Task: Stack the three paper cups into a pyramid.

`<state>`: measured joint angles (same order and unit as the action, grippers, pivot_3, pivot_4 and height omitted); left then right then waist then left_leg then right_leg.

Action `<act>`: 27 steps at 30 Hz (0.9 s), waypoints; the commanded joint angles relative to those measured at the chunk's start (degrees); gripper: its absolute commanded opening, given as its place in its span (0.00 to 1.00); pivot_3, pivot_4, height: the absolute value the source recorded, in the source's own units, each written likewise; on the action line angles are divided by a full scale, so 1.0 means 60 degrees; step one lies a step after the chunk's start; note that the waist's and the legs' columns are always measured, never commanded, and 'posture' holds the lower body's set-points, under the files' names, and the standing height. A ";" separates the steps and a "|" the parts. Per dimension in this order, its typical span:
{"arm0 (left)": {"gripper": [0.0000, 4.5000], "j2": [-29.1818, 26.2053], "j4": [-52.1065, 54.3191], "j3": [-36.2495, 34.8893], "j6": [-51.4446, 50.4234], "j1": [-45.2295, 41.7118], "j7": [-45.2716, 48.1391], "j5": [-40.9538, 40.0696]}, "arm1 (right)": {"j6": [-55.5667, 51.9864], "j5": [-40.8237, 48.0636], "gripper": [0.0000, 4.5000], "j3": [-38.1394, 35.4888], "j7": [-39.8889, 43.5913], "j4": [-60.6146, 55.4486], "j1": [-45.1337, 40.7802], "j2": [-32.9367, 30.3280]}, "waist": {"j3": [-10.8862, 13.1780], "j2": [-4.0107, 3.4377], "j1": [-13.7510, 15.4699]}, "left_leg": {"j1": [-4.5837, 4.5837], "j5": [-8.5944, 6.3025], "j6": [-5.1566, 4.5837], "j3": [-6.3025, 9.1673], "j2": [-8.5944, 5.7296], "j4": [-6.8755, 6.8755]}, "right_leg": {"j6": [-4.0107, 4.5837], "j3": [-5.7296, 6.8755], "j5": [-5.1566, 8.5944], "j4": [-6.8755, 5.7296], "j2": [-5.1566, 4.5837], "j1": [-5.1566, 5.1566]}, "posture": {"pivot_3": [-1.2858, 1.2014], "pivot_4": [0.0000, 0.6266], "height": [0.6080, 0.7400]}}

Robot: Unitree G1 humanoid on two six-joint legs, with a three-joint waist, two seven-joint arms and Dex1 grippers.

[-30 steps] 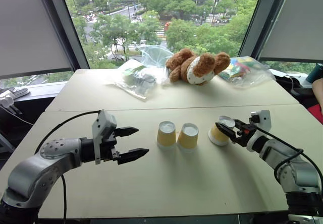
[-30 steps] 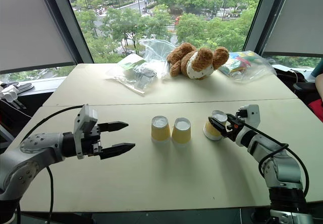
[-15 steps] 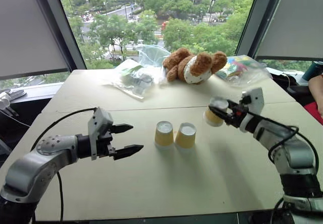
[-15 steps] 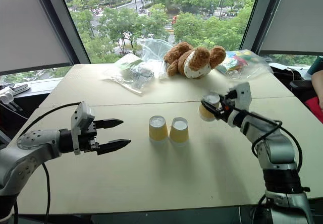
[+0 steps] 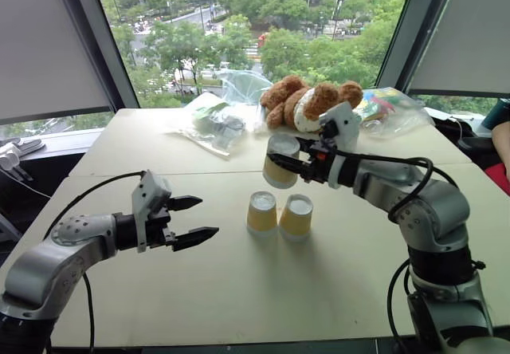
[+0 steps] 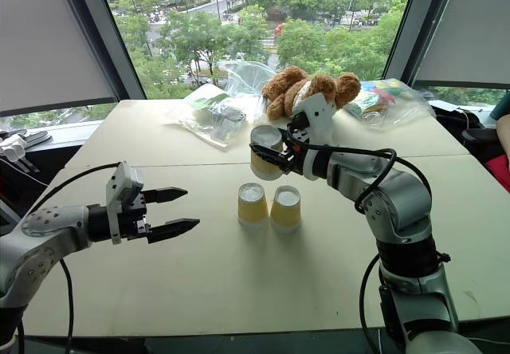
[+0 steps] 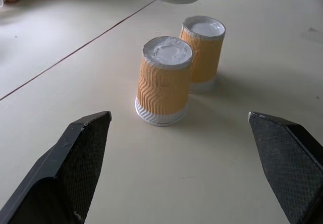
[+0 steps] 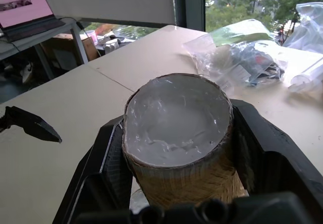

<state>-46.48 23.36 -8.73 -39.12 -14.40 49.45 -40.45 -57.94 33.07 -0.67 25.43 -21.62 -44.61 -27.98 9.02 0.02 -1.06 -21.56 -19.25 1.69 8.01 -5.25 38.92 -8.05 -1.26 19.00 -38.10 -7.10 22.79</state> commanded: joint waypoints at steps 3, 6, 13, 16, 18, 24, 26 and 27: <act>1.00 0.0119 0.0364 -0.0260 0.0216 0.0071 -0.0145 0.0008 | 0.0109 0.0003 0.51 -0.0067 -0.0022 -0.0521 0.0617 -0.0025 | 0.0000 0.0000 -0.0012 | -0.0001 0.0000 0.0000 -0.0001 0.0000 0.0002 | 0.0000 0.0000 0.0000 -0.0002 0.0000 0.0001 | 0.52 0.24 1.00; 1.00 0.0111 0.0340 -0.0245 0.0229 0.0070 -0.0132 0.0001 | 0.0049 0.0084 0.51 -0.0089 0.0039 -0.0607 0.0779 -0.0039 | 0.0000 0.0000 -0.0026 | 0.0000 0.0000 0.0000 -0.0003 0.0002 0.0001 | 0.0000 -0.0001 0.0000 -0.0006 0.0002 0.0005 | 0.52 0.24 1.00; 1.00 0.0077 0.0313 -0.0247 0.0259 0.0090 -0.0099 0.0019 | -0.0169 0.0218 0.51 -0.0081 -0.0072 -0.0894 0.0974 0.0083 | 0.0000 0.0000 -0.0033 | 0.0000 0.0000 0.0000 -0.0003 0.0003 -0.0004 | 0.0000 -0.0001 0.0000 -0.0005 0.0003 0.0010 | 0.52 0.24 1.00; 1.00 0.0071 0.0320 -0.0211 0.0272 0.0106 -0.0096 0.0037 | -0.0251 0.0228 0.51 -0.0086 -0.0134 -0.0925 0.0985 0.0100 | 0.0000 0.0000 -0.0027 | 0.0000 0.0000 0.0000 -0.0003 0.0003 -0.0004 | 0.0000 -0.0001 0.0000 -0.0005 0.0003 0.0009 | 0.52 0.24 1.00; 1.00 0.0067 0.0312 -0.0192 0.0281 0.0102 -0.0093 0.0050 | -0.0313 0.0248 0.51 -0.0099 -0.0181 -0.0946 0.0968 0.0120 | 0.0000 0.0000 -0.0023 | 0.0000 0.0000 0.0000 -0.0003 0.0002 -0.0003 | 0.0000 -0.0001 0.0000 -0.0005 0.0002 0.0009 | 0.52 0.24 1.00; 1.00 0.0134 0.0265 -0.0109 0.0293 0.0032 -0.0112 0.0114 | -0.0584 0.0392 0.51 -0.0119 -0.0413 -0.1073 0.0964 0.0266 | 0.0000 0.0000 -0.0025 | 0.0000 0.0000 0.0000 -0.0003 0.0002 -0.0004 | 0.0000 -0.0002 0.0000 -0.0005 0.0002 0.0009 | 0.52 0.24 1.00; 1.00 0.0156 0.0249 -0.0097 0.0300 0.0024 -0.0113 0.0135 | -0.0695 0.0436 0.62 -0.0114 -0.0468 -0.1128 0.0978 0.0258 | 0.0000 0.0000 -0.0025 | 0.0000 0.0000 0.0000 -0.0004 0.0002 -0.0003 | 0.0000 -0.0002 0.0000 -0.0005 0.0002 0.0009 | 0.52 0.24 1.00; 1.00 0.0171 0.0241 -0.0083 0.0306 0.0025 -0.0110 0.0156 | -0.0732 0.0468 0.74 -0.0117 -0.0475 -0.1163 0.0986 0.0252 | 0.0000 0.0000 -0.0025 | 0.0000 0.0000 0.0000 -0.0003 0.0002 -0.0004 | 0.0000 -0.0002 0.0000 -0.0005 0.0002 0.0009 | 0.52 0.24 1.00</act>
<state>-45.46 23.79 -8.67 -38.39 -13.78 48.53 -39.42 -62.14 34.88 -0.52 22.77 -25.94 -38.28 -26.84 9.02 0.02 -1.21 -21.56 -19.25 1.69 7.99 -5.24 38.90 -8.05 -1.27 19.00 -38.12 -7.08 22.85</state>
